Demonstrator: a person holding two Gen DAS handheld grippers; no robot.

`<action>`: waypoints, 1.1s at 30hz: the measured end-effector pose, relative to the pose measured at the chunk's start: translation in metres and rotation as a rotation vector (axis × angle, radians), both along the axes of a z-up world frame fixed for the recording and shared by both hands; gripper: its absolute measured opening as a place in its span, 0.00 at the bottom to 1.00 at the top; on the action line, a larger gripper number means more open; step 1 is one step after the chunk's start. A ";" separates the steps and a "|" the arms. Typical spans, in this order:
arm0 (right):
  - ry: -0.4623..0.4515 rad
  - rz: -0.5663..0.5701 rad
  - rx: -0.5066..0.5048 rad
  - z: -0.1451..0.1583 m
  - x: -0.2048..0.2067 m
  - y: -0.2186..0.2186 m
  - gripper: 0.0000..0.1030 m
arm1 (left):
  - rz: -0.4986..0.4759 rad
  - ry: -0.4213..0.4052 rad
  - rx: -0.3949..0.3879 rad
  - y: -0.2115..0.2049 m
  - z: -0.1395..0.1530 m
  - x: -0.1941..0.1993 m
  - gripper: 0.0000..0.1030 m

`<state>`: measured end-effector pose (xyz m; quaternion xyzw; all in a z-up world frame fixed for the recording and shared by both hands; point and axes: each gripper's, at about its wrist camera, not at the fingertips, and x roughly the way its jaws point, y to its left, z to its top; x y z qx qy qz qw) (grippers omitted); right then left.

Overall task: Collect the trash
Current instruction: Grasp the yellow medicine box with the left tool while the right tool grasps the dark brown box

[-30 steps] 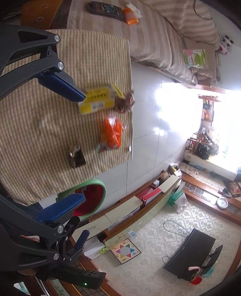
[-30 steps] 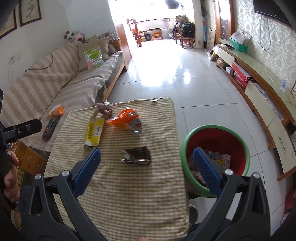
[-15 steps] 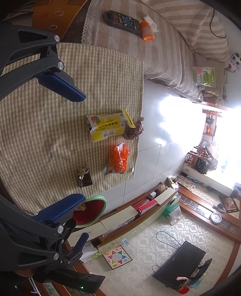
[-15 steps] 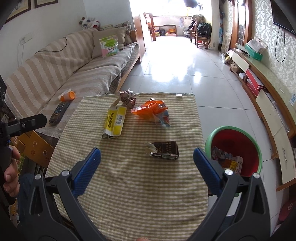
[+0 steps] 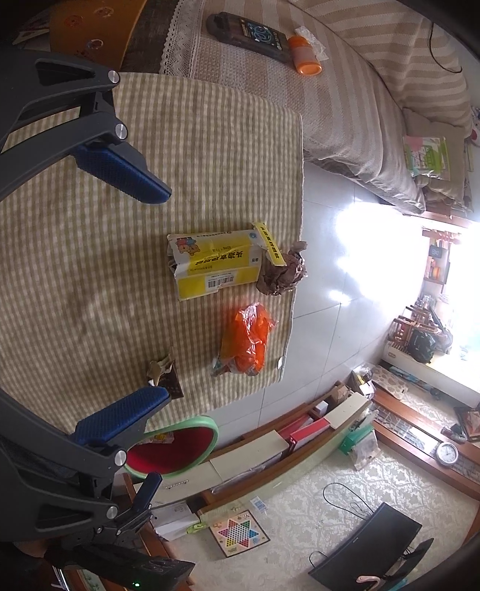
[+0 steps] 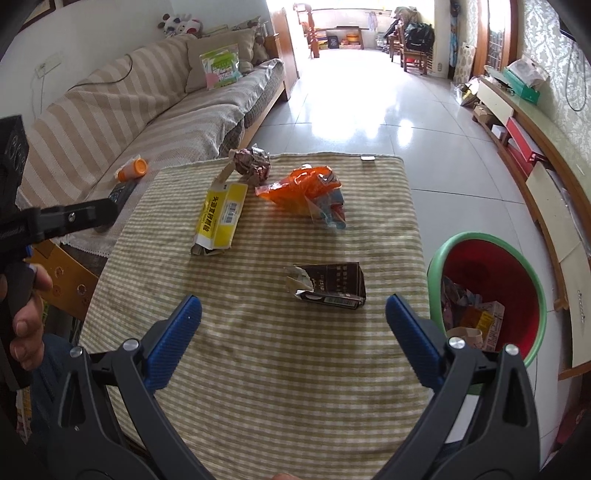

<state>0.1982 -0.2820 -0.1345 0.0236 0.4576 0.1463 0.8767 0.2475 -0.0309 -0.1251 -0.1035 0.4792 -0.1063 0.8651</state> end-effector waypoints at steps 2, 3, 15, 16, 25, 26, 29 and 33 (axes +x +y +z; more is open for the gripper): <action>0.011 0.025 -0.013 -0.009 0.008 0.000 0.95 | 0.004 0.012 0.006 -0.004 -0.009 0.010 0.92; 0.016 0.037 -0.019 -0.013 0.012 0.000 0.95 | 0.008 0.015 0.010 -0.005 -0.013 0.014 0.92; 0.013 0.248 -0.133 -0.057 0.056 0.014 0.95 | 0.027 0.120 0.065 -0.024 -0.074 0.079 0.92; 0.014 0.267 -0.136 -0.060 0.058 0.016 0.95 | 0.031 0.128 0.068 -0.024 -0.079 0.083 0.91; 0.017 0.466 -0.175 -0.085 0.065 0.031 0.95 | 0.057 0.214 0.203 -0.039 -0.123 0.123 0.82; 0.020 0.471 -0.179 -0.089 0.065 0.030 0.95 | 0.062 0.222 0.214 -0.040 -0.127 0.126 0.81; 0.025 0.465 -0.168 -0.094 0.068 0.026 0.95 | 0.074 0.220 0.241 -0.040 -0.132 0.129 0.78; 0.014 0.446 -0.152 -0.098 0.074 0.019 0.95 | 0.091 0.208 0.249 -0.037 -0.134 0.132 0.72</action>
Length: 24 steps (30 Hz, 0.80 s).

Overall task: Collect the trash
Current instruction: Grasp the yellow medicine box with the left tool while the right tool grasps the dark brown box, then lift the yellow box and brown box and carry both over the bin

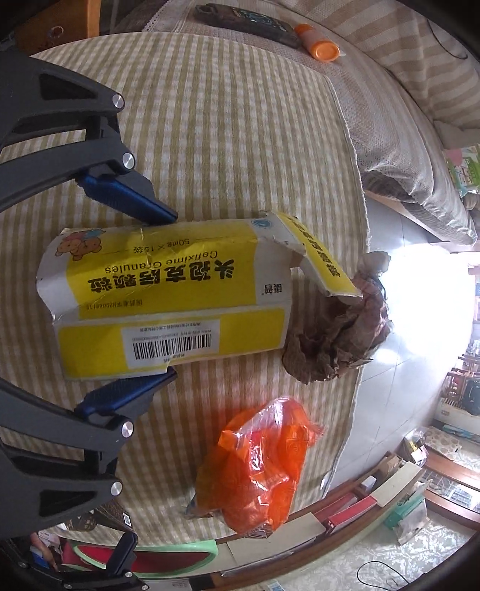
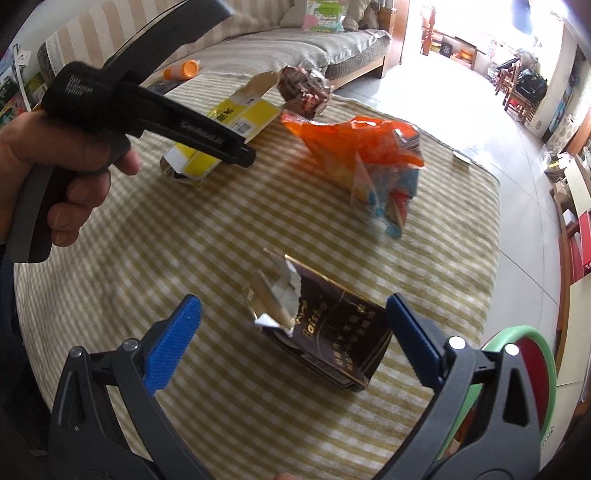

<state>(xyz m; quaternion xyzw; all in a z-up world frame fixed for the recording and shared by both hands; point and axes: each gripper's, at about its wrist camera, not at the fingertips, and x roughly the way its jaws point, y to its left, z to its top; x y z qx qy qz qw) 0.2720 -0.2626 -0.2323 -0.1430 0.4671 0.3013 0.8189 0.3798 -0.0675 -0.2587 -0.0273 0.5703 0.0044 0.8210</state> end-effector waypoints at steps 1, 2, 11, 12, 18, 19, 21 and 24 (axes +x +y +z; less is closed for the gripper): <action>0.002 -0.001 0.010 0.000 0.001 -0.001 0.94 | -0.003 -0.003 0.002 0.000 0.000 0.000 0.70; 0.004 -0.002 0.018 0.000 0.002 -0.002 0.94 | -0.004 -0.006 0.005 0.001 0.000 0.000 0.69; -0.031 0.003 -0.037 -0.001 0.002 0.004 0.89 | 0.008 -0.028 -0.022 0.015 0.004 -0.008 0.61; -0.036 0.004 -0.044 -0.002 0.002 0.004 0.89 | 0.012 -0.032 -0.027 0.017 0.005 -0.009 0.61; -0.077 -0.064 -0.078 0.000 0.011 -0.002 0.45 | 0.010 -0.053 -0.061 0.023 0.011 -0.022 0.58; -0.065 -0.077 -0.050 0.001 0.014 -0.006 0.38 | 0.009 -0.056 -0.068 0.025 0.012 -0.024 0.57; -0.064 -0.115 -0.042 0.004 0.018 -0.013 0.30 | 0.008 -0.061 -0.071 0.029 0.014 -0.029 0.57; -0.039 -0.139 0.008 0.011 0.017 -0.019 0.20 | 0.007 -0.078 -0.073 0.035 0.022 -0.039 0.57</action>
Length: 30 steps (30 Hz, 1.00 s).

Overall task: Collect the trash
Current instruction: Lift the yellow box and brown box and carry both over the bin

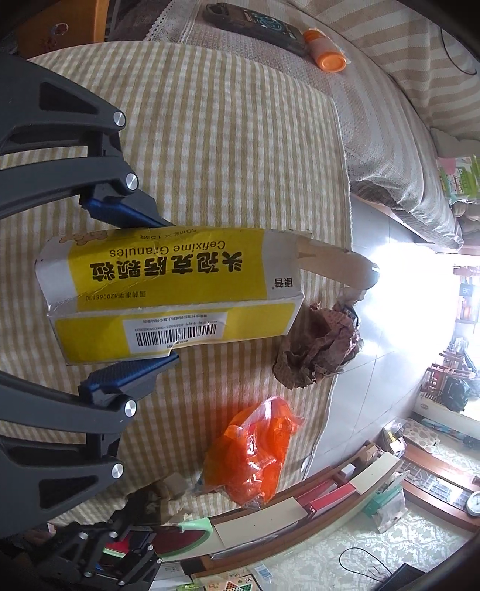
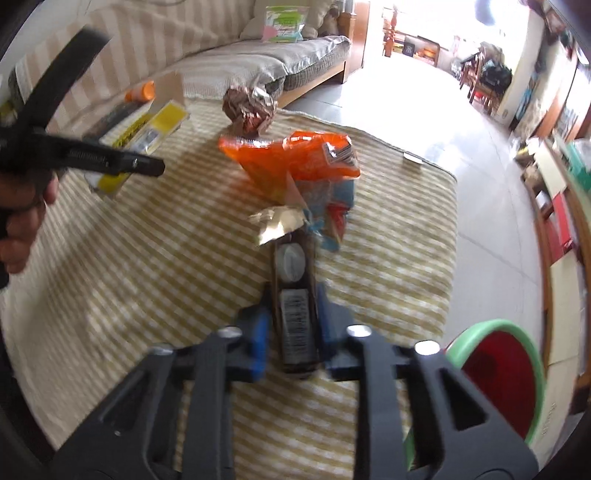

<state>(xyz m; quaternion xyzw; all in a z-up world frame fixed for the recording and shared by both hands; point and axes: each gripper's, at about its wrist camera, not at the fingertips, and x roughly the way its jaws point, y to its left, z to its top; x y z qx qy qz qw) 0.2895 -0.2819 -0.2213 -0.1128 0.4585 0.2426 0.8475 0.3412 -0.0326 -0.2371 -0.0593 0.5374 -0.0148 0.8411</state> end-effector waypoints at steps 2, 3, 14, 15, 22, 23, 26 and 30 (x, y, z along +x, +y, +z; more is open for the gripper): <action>0.004 -0.003 0.019 0.006 -0.005 -0.001 0.20 | 0.000 -0.012 0.001 0.004 0.007 -0.008 0.57; 0.000 -0.004 0.027 0.009 -0.009 -0.001 0.20 | -0.001 -0.017 -0.002 0.005 0.009 -0.010 0.57; -0.033 -0.108 0.146 0.066 -0.049 0.008 0.20 | -0.003 -0.100 -0.015 0.020 0.063 -0.061 0.57; -0.038 -0.126 0.157 0.072 -0.053 0.008 0.19 | -0.006 -0.113 -0.013 0.022 0.071 -0.069 0.57; -0.066 -0.238 0.246 0.116 -0.082 0.000 0.20 | -0.025 -0.192 -0.010 0.029 0.117 -0.120 0.57; -0.079 -0.242 0.251 0.123 -0.087 0.001 0.20 | -0.027 -0.203 -0.009 0.029 0.122 -0.127 0.57; -0.109 -0.239 0.255 0.138 -0.098 0.005 0.20 | -0.031 -0.226 -0.008 0.032 0.135 -0.144 0.57; -0.149 -0.242 0.258 0.156 -0.112 0.008 0.19 | -0.032 -0.252 -0.014 0.030 0.148 -0.160 0.57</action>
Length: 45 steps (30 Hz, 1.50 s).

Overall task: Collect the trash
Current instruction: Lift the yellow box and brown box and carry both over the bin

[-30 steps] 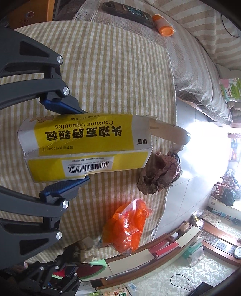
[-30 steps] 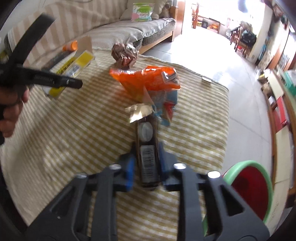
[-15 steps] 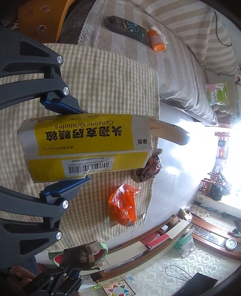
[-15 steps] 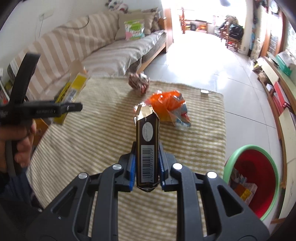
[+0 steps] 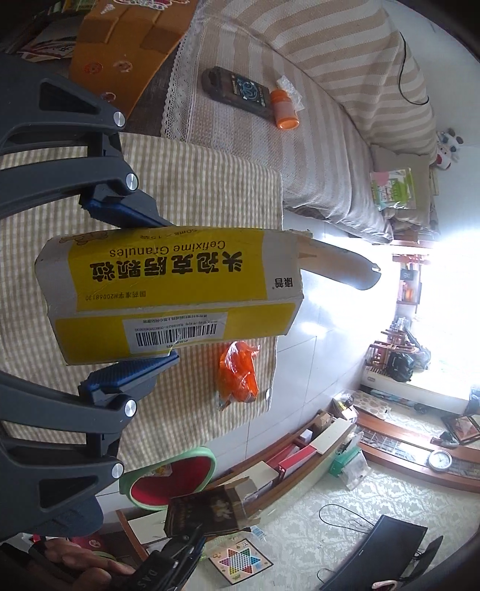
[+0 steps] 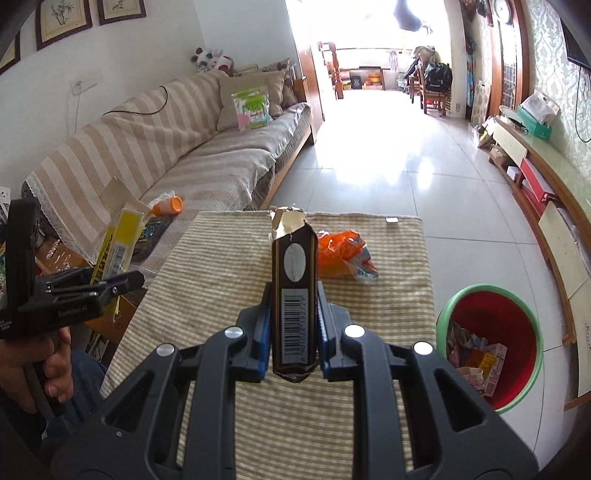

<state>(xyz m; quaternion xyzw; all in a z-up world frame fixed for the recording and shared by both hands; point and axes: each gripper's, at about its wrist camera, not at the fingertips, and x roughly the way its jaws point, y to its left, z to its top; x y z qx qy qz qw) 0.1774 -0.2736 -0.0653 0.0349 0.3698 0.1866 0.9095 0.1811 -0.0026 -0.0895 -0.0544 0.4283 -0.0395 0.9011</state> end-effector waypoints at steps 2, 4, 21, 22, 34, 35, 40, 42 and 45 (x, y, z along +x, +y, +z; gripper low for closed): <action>-0.016 -0.009 0.000 0.007 -0.004 0.000 0.20 | -0.005 -0.010 -0.002 -0.002 0.004 -0.006 0.57; -0.026 -0.016 0.000 0.012 -0.007 -0.001 0.20 | -0.012 -0.016 0.000 -0.004 0.008 -0.012 0.57; -0.061 -0.061 0.041 0.022 -0.014 -0.029 0.20 | -0.065 -0.040 0.038 -0.034 0.024 -0.016 0.57; -0.061 -0.066 0.044 0.022 -0.014 -0.032 0.20 | -0.070 -0.039 0.040 -0.038 0.024 -0.015 0.57; -0.053 -0.160 0.062 0.017 -0.012 -0.091 0.20 | -0.179 -0.030 0.042 -0.108 0.026 0.010 0.57; -0.051 -0.173 0.063 0.016 -0.012 -0.100 0.19 | -0.194 -0.028 0.040 -0.116 0.026 0.014 0.57; -0.040 -0.232 0.066 0.009 -0.010 -0.135 0.20 | -0.268 -0.018 0.026 -0.159 0.024 0.028 0.57; -0.033 -0.260 0.068 0.004 -0.008 -0.152 0.20 | -0.306 -0.012 0.017 -0.179 0.022 0.035 0.57; -0.015 -0.302 0.073 -0.005 -0.004 -0.179 0.20 | -0.371 0.008 -0.027 -0.211 0.016 0.046 0.57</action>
